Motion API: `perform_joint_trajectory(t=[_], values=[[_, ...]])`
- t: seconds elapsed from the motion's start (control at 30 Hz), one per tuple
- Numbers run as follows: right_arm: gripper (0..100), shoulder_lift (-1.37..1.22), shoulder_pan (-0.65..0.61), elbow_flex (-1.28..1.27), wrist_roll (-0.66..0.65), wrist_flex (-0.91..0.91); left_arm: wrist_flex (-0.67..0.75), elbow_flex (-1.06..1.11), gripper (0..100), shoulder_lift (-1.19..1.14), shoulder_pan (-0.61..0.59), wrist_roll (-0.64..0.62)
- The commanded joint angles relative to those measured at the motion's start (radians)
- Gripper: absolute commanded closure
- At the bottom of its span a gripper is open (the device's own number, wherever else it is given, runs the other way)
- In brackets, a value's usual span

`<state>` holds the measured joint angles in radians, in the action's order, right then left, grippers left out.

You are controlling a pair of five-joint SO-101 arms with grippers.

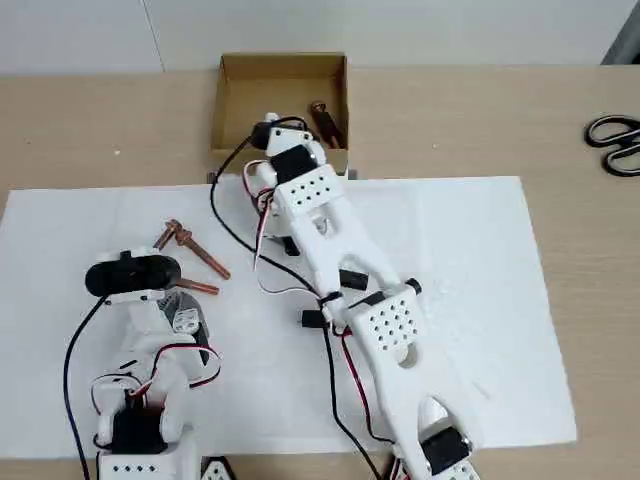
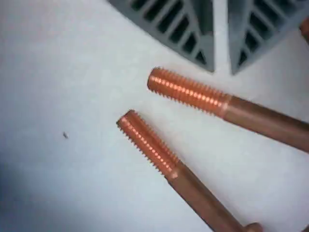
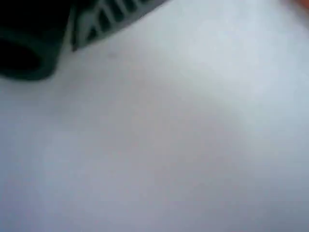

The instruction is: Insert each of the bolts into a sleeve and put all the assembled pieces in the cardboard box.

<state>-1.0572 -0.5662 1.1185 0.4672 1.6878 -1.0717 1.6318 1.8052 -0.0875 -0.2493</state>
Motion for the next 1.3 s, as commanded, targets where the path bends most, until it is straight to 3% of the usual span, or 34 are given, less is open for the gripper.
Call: perform_joint_trajectory(t=[0.0, 0.3, 0.63, 1.13, 1.27], values=[[97.6, -0.013, 0.004, 0.006, 0.0, -0.033, 0.0, -0.005, 99, 0.012, 0.002, -0.003], [99.5, 0.027, 0.004, 0.063, 0.002, 0.045, 0.0, -0.005, 99, 0.012, 0.002, -0.003], [99.5, 0.354, 0.042, 0.069, -0.003, 0.05, -0.011, -0.048, 99, 0.009, 0.002, -0.002], [99.5, 0.783, 0.271, -0.548, -0.002, 0.05, -0.1, -0.41, 99, 0.005, 0.0, -0.032], [99.5, 0.912, 0.338, -0.729, -0.002, 0.047, -0.121, -0.549, 99, -0.103, -0.002, -0.038]])
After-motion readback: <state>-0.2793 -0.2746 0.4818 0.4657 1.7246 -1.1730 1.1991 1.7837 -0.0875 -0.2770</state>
